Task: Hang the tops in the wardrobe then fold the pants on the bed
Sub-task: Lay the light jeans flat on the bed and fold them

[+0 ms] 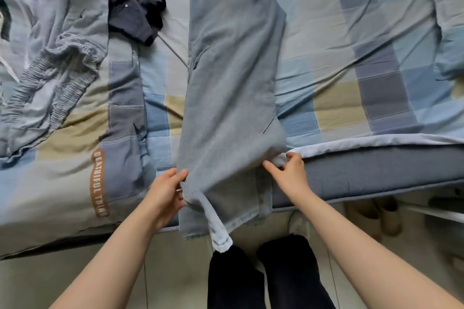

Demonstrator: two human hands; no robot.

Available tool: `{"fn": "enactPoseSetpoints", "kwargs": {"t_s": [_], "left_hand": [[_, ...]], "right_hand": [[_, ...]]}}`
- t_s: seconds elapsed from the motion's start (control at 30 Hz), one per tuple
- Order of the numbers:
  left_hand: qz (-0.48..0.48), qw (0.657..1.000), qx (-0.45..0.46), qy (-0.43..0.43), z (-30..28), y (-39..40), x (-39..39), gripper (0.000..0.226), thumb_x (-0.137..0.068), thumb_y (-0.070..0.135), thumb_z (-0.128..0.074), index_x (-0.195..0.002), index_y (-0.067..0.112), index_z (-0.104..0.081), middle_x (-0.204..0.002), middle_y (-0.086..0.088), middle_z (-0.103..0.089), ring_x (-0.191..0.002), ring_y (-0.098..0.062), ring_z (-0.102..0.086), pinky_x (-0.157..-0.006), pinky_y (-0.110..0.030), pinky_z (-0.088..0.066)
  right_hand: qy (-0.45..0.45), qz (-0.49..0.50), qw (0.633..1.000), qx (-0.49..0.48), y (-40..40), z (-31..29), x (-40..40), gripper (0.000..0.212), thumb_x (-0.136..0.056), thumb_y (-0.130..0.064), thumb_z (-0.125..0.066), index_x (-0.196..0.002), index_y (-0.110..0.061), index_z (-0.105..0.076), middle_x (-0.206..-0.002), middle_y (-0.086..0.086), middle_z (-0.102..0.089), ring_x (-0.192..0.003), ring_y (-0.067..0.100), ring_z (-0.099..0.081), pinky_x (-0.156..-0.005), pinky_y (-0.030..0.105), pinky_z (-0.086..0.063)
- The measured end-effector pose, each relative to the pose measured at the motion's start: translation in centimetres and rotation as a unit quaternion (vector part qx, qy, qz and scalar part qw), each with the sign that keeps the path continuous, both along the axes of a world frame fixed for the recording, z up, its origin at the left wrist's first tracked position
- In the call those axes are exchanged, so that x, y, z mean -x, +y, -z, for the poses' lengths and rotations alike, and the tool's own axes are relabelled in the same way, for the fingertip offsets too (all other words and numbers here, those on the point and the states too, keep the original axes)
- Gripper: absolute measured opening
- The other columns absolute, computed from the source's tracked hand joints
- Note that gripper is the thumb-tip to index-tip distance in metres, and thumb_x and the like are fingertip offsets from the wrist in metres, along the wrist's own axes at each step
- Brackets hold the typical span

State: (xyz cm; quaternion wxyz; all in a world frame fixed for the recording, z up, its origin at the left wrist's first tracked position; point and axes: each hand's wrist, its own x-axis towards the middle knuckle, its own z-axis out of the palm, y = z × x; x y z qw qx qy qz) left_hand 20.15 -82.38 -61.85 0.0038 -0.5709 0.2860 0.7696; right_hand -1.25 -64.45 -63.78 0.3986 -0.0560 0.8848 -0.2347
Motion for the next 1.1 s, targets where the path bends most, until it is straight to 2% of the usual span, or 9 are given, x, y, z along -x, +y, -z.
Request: {"fn": "enactPoseSetpoints", "kwargs": {"t_s": [0.1, 0.17, 0.23, 0.3, 0.43, 0.6, 0.73, 0.9, 1.1], "left_hand": [[0.032, 0.999, 0.003, 0.022, -1.2, -1.3, -1.6, 0.017, -0.094, 0.012, -0.058, -0.082, 0.014, -0.069, -0.081, -0.010, -0.070, -0.066, -0.020, -0.065, -0.057, -0.030, -0.053], [0.063, 0.998, 0.017, 0.007, -1.4, -1.8, -2.5, 0.020, -0.089, 0.005, -0.058, -0.074, 0.016, -0.068, -0.074, -0.010, -0.066, -0.059, -0.018, -0.062, -0.052, -0.028, -0.050], [0.049, 0.997, 0.044, -0.035, -1.2, -2.1, -2.9, 0.025, -0.087, -0.001, -0.053, -0.068, 0.013, -0.061, -0.063, -0.009, -0.055, -0.050, -0.017, -0.055, -0.048, -0.026, -0.048], [0.029, 0.996, 0.051, -0.070, -0.5, -2.2, -3.1, 0.019, -0.087, -0.001, -0.048, -0.070, 0.008, -0.053, -0.056, -0.008, -0.051, -0.046, -0.017, -0.053, -0.047, -0.026, -0.048], [0.086, 0.987, 0.074, -0.110, 0.5, -1.9, -3.2, 0.019, -0.084, 0.003, -0.048, -0.068, 0.012, -0.049, -0.062, -0.003, -0.046, -0.057, -0.019, -0.042, -0.053, -0.029, -0.041], [0.125, 0.990, 0.038, -0.049, -0.7, -1.6, -2.7, 0.033, -0.071, -0.002, -0.035, -0.055, 0.023, -0.020, -0.058, 0.002, -0.012, -0.057, -0.014, -0.012, -0.054, -0.030, -0.019], [0.068, 0.995, -0.069, -0.014, -1.7, -2.4, -2.9, 0.033, -0.063, -0.002, -0.031, -0.040, 0.019, -0.037, -0.048, -0.001, -0.030, -0.044, -0.017, -0.035, -0.053, -0.027, -0.035], [0.015, 0.991, -0.128, 0.019, -1.4, -3.0, -4.3, 0.040, -0.076, 0.000, -0.036, -0.068, 0.005, -0.076, -0.065, -0.012, -0.069, -0.055, -0.022, -0.068, -0.050, -0.031, -0.057], [0.191, 0.967, 0.051, -0.162, 3.6, -1.6, -6.8, 0.012, -0.091, 0.003, -0.049, -0.088, 0.002, -0.060, -0.074, -0.017, -0.051, -0.063, -0.024, -0.052, -0.051, -0.030, -0.054]], "right_hand": [[-0.114, 0.050, 0.991, 0.043, -0.6, 0.6, 0.2, 0.069, -0.084, -0.049, -0.066, -0.136, -0.008, -0.046, -0.139, 0.015, -0.041, -0.132, 0.028, -0.039, -0.112, 0.042, -0.031], [-0.102, 0.043, 0.984, 0.139, -1.5, 0.4, -0.5, 0.031, -0.086, -0.036, -0.067, -0.089, -0.006, -0.067, -0.117, 0.011, -0.058, -0.116, 0.017, -0.052, -0.104, 0.032, -0.035], [-0.060, 0.071, 0.981, 0.171, -2.2, 0.6, -1.2, 0.023, -0.087, -0.019, -0.068, -0.068, -0.013, -0.056, -0.116, 0.004, -0.061, -0.114, 0.013, -0.054, -0.102, 0.030, -0.036], [-0.037, 0.139, 0.977, 0.159, -2.3, 1.8, -1.5, 0.015, -0.085, -0.010, -0.067, -0.086, -0.014, -0.053, -0.122, 0.006, -0.058, -0.115, 0.020, -0.054, -0.102, 0.034, -0.039], [-0.199, 0.211, 0.947, 0.137, -3.8, 3.6, -1.0, 0.074, -0.082, -0.016, -0.073, -0.144, -0.010, -0.033, -0.138, 0.005, -0.044, -0.117, 0.018, -0.049, -0.088, 0.028, -0.045], [-0.122, 0.115, 0.981, 0.100, -6.2, 4.9, -0.2, 0.039, -0.076, -0.026, -0.077, -0.112, -0.019, -0.063, -0.127, 0.012, -0.056, -0.121, 0.023, -0.049, -0.108, 0.036, -0.037], [-0.088, 0.112, 0.978, 0.151, -7.7, 3.6, 0.0, 0.015, -0.082, -0.022, -0.071, -0.071, -0.025, -0.061, -0.078, -0.004, -0.061, -0.080, 0.011, -0.053, -0.073, 0.023, -0.041], [-0.203, 0.164, 0.937, 0.231, -6.3, 1.2, -1.1, 0.023, -0.093, -0.025, -0.058, -0.074, -0.021, -0.047, -0.068, -0.002, -0.045, -0.063, 0.013, -0.043, -0.059, 0.029, -0.034], [-0.013, 0.036, 0.992, 0.118, 0.8, 2.3, -5.8, 0.022, -0.094, -0.025, -0.059, -0.090, -0.003, -0.064, -0.087, 0.006, -0.069, -0.084, 0.013, -0.059, -0.073, 0.027, -0.044]]}}
